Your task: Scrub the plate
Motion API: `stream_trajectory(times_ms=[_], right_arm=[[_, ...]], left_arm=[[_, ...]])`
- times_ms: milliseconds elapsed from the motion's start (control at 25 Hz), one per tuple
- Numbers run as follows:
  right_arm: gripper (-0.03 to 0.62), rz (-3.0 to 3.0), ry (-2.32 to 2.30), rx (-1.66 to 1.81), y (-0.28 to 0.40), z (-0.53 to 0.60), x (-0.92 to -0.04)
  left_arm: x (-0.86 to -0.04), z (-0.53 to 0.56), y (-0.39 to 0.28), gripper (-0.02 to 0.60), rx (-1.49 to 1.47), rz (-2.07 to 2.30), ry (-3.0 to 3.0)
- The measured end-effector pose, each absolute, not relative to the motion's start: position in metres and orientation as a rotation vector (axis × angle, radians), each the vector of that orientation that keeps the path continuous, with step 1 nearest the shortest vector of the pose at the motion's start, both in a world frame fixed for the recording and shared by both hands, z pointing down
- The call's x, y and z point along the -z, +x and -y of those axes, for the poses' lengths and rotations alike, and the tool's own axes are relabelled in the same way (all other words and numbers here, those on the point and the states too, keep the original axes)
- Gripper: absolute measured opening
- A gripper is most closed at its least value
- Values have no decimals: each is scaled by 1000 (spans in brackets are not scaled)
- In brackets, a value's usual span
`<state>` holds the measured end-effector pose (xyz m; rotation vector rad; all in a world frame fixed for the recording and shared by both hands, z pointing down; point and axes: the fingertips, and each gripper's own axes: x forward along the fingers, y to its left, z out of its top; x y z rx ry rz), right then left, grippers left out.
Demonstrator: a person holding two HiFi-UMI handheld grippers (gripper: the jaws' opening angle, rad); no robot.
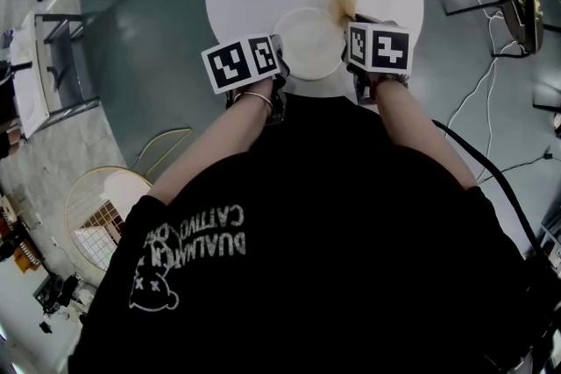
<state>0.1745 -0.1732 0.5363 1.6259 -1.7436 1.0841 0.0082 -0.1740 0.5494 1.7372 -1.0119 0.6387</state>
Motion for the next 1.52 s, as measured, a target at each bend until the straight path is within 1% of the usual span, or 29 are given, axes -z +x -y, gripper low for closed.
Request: stream_trajectory(times_ms=[200, 280, 480, 600, 1040, 1520], right_arm=[[77, 1813, 1655, -1069, 173, 185, -516], [78, 1920, 1626, -1056, 156, 194, -503], [78, 2129, 1314, -1095, 88, 188, -504], [78, 2150, 1208, -1108, 70, 181, -512], [78, 2109, 1208, -1130, 72, 178, -524], [78, 2027, 1310, -1152, 95, 169, -532]], left_arm=[[-544, 172, 13, 35, -623, 1022, 1727], [-540, 173, 16, 34, -598, 1022, 1732], [-537, 171, 22, 29, -531, 1014, 1743], [-539, 169, 22, 29, -534, 1014, 1747], [-527, 174, 32, 18, -516, 973, 1844], [-520, 171, 32, 14, -540, 940, 1866]])
